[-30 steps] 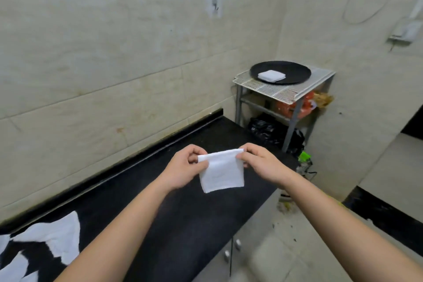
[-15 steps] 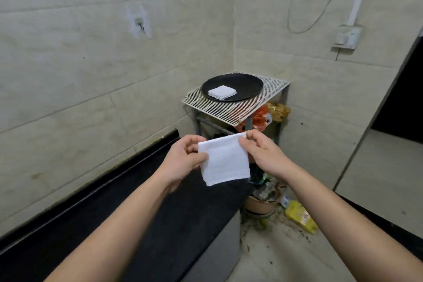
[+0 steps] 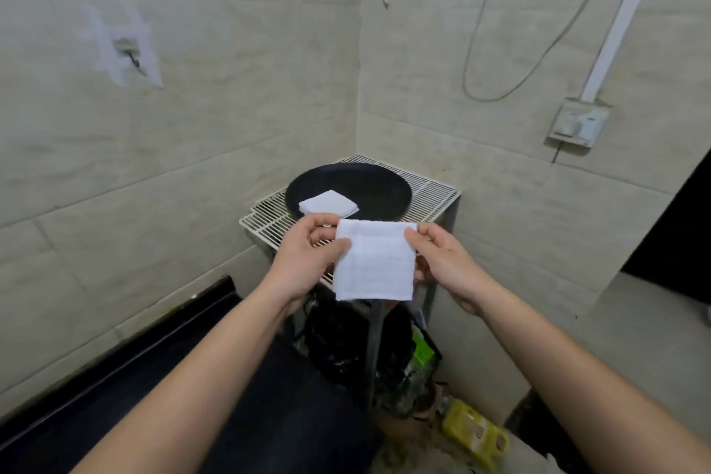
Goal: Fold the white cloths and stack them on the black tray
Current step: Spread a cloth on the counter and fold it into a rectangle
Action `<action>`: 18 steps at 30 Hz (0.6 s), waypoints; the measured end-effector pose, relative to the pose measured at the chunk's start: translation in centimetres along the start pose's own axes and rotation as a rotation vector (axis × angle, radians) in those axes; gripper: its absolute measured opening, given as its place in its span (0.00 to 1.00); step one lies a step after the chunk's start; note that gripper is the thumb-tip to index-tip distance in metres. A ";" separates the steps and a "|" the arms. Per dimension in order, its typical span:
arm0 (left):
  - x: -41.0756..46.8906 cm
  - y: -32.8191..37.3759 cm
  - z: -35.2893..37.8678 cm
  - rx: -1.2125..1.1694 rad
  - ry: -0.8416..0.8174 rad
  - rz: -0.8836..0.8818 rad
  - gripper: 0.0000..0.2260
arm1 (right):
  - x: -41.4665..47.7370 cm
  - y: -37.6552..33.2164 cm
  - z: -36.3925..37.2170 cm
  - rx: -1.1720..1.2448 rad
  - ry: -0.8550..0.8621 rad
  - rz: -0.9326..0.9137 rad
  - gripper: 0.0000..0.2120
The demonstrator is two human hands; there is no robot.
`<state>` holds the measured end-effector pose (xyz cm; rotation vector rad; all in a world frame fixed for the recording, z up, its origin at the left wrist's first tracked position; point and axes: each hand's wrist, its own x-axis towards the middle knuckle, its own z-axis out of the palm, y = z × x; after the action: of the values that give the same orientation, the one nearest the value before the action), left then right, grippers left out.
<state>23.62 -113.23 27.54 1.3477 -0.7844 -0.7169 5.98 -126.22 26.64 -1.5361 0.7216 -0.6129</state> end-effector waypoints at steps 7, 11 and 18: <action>8.1 -0.7 1.1 0.025 0.087 0.009 0.11 | 9.9 -0.3 -2.7 0.118 -0.186 0.118 0.13; 12.3 -2.4 0.9 0.014 0.222 -0.053 0.11 | 16.1 0.7 -2.8 -0.063 -0.284 0.127 0.15; 21.6 -6.5 0.7 -0.077 0.604 -0.247 0.11 | 30.1 1.4 -1.6 -0.154 -0.440 0.143 0.14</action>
<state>35.18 -132.02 22.77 1.4960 -0.1102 -0.4786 24.55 -149.90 24.37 -1.6698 0.5419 -0.1037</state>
